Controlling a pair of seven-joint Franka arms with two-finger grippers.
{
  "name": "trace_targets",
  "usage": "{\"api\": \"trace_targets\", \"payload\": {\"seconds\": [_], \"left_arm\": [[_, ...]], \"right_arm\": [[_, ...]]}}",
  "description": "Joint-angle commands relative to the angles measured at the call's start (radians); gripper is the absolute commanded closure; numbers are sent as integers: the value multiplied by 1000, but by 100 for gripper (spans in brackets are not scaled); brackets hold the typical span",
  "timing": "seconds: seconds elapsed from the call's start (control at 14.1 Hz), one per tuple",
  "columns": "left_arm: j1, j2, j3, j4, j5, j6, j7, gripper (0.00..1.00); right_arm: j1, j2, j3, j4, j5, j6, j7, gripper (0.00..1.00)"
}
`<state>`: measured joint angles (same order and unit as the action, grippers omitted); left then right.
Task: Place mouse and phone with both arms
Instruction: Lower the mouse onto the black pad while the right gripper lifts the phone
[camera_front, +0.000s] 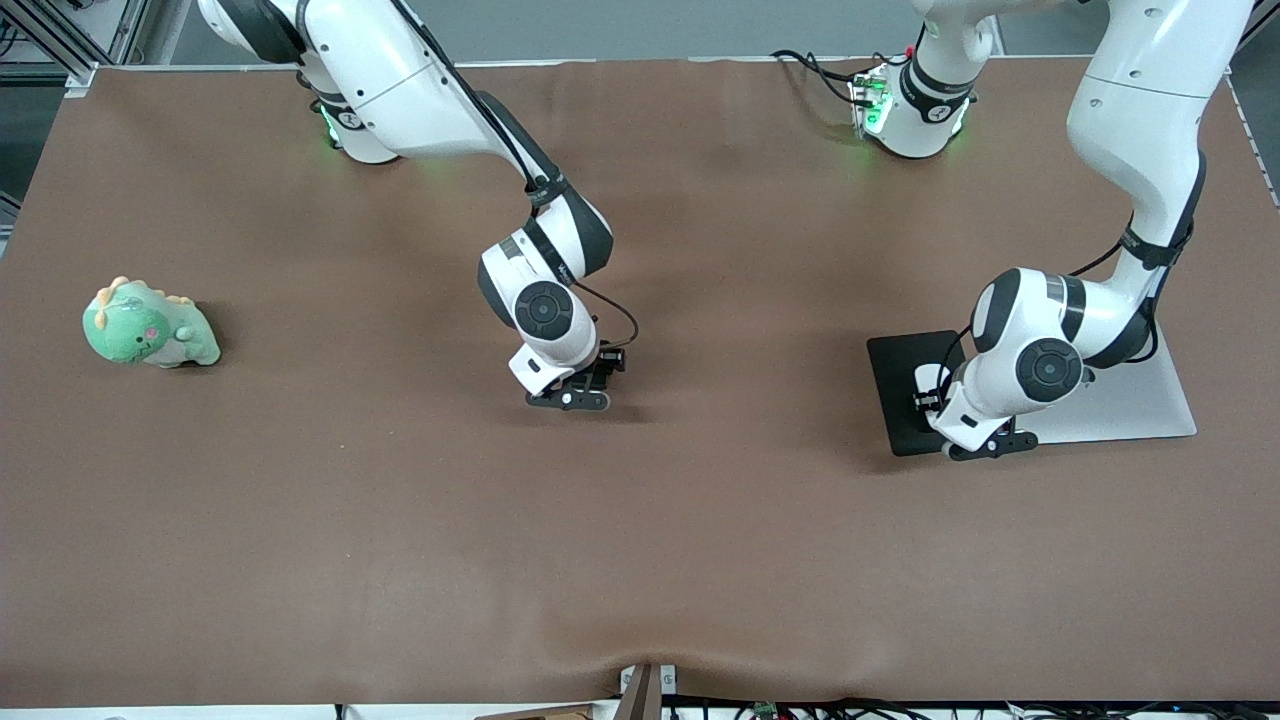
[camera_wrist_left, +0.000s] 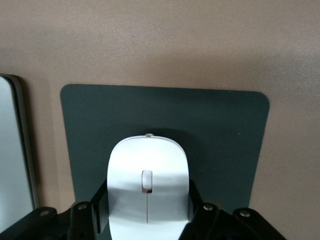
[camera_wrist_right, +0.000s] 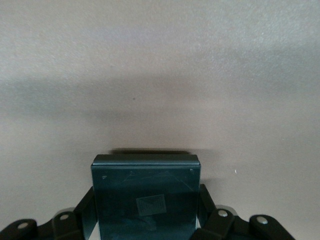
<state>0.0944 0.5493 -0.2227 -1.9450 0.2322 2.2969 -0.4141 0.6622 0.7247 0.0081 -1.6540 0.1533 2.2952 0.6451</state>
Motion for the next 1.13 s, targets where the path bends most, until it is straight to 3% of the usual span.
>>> {"api": "trace_targets", "payload": {"seconds": [0.0, 0.28, 0.35, 0.43, 0.57, 0.71, 0.78, 1.06], "left_arm": [[18, 9, -15, -9, 22, 38, 8, 100], [18, 9, -15, -11, 21, 44, 8, 97], [18, 5, -15, -12, 21, 38, 9, 76], [18, 0, -14, -17, 21, 33, 9, 62], [18, -20, -14, -17, 21, 7, 9, 47], [21, -34, -14, -12, 21, -7, 9, 13], [19, -38, -14, -9, 19, -7, -6, 0], [19, -141, -27, 40, 3, -51, -2, 0]], "right_arm": [[-25, -57, 4, 2, 0, -84, 18, 100], [-78, -146, 3, -1, -1, -206, 18, 100], [-88, -166, 3, -6, 0, -226, 18, 100], [-96, -180, 3, -9, -1, -238, 16, 100], [-133, -203, 3, -24, -1, -258, 8, 100], [-168, -229, 3, -33, -1, -281, -2, 100], [-191, -240, 3, -35, -1, -298, -13, 100], [-289, -306, 3, -101, -3, -309, -146, 100]]}}
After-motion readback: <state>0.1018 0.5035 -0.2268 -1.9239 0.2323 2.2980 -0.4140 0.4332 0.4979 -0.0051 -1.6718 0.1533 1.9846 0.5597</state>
